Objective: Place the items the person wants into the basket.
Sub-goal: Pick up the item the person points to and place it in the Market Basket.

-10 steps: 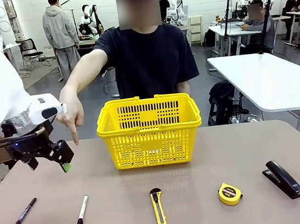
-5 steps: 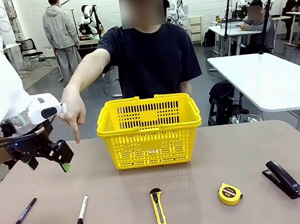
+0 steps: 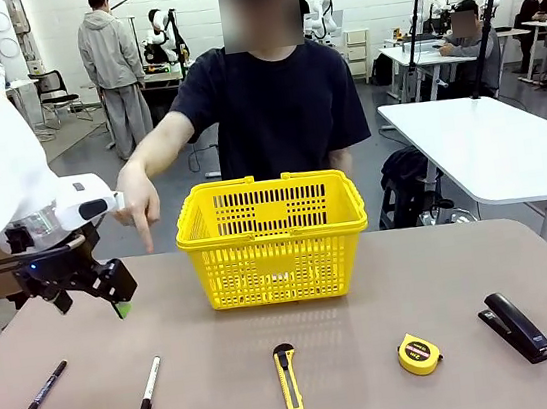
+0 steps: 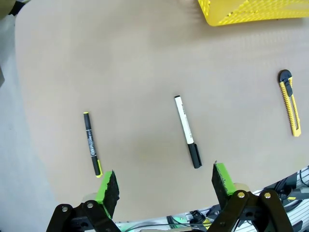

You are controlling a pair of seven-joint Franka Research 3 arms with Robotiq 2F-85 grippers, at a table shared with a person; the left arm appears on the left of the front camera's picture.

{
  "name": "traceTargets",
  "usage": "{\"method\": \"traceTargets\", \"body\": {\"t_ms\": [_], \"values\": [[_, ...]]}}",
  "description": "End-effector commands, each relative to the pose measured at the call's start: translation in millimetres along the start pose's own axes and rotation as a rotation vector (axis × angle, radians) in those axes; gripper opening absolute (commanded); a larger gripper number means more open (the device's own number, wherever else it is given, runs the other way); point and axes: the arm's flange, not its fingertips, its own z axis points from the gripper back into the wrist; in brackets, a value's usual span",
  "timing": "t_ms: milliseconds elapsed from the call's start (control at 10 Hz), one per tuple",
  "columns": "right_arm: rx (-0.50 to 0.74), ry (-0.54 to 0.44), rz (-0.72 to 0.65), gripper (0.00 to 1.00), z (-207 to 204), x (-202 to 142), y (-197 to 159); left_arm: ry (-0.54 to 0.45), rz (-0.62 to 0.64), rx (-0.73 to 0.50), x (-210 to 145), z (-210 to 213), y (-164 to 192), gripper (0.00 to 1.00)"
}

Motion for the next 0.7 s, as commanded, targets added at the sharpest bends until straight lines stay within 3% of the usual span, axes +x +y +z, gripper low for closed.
{"method": "traceTargets", "body": {"t_ms": [0, 300, 600], "values": [[0.021, -0.016, 0.013, 1.00, 0, 2, 0, 0.015, 0.051, 0.019, -13, -27, -26, 1.00], [0.021, -0.016, 0.013, 1.00, 0, 2, 0, 0.109, 0.172, 0.026, -8, -70, -37, 1.00], [0.021, -0.016, 0.013, 1.00, 0, 2, 0, 0.165, 0.211, -0.019, -6, -100, -28, 1.00]]}}
